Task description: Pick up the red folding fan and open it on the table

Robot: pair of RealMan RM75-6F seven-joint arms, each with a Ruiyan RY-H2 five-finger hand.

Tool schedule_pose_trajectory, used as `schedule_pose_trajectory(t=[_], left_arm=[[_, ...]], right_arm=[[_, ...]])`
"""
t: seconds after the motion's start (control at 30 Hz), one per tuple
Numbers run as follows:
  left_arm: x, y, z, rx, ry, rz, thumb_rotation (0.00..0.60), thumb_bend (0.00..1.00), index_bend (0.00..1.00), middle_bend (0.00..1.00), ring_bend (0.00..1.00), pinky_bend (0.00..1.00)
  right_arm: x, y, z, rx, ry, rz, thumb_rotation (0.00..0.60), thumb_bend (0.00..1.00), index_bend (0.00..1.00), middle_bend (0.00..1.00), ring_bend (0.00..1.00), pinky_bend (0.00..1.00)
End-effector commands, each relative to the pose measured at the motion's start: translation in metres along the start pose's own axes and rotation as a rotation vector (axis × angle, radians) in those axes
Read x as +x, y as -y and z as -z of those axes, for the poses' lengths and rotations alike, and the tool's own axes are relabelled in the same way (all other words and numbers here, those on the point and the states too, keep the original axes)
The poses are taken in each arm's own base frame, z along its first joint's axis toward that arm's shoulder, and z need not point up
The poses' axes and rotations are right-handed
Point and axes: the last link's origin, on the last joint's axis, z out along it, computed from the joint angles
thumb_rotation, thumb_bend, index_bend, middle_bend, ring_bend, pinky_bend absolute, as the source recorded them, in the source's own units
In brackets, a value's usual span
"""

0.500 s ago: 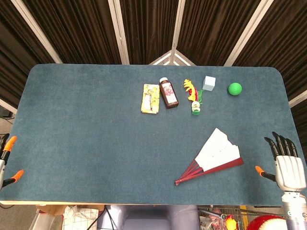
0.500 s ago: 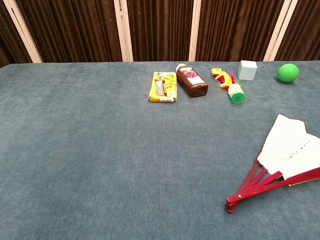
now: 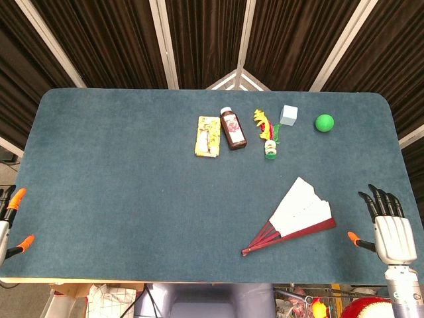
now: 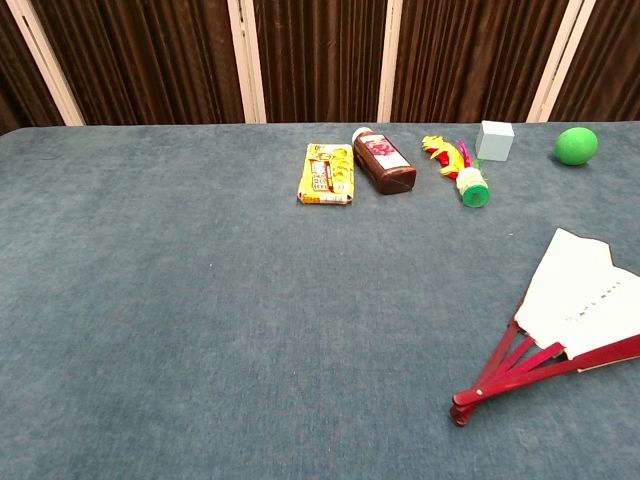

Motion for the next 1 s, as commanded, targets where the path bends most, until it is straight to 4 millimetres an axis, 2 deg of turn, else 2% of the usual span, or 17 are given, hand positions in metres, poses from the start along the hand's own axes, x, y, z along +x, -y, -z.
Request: schedule_pose_trajectory(t=[0.03,0.37,1.0], left_arm=[[-0.001,-0.001,-0.001,0.001,0.005,-0.001,0.6,0.18,0.05,0.0,0.0,0.0],[0.004,-0.002,0.004,-0.002,-0.015,0.009,0.6,0.18,0.05,0.0,0.0,0.0],[-0.002,-0.004,-0.003,-0.007,0.019,0.018,0.6,0.18,0.04,0.0,0.0,0.0]], right_arm=[[-0.001,0.001,0.003,0.009,0.011,0.003,0.6,0.08,0.19,0.08,0.09,0.11],[-0.004,0.014,0.007,0.077,0.033,-0.02,0.6,0.08,0.22,0.08,0.09,0.11],[-0.049,0.056,0.015,0.226,0.138,0.003,0.6,0.08,0.33,0.08,0.09,0.11]])
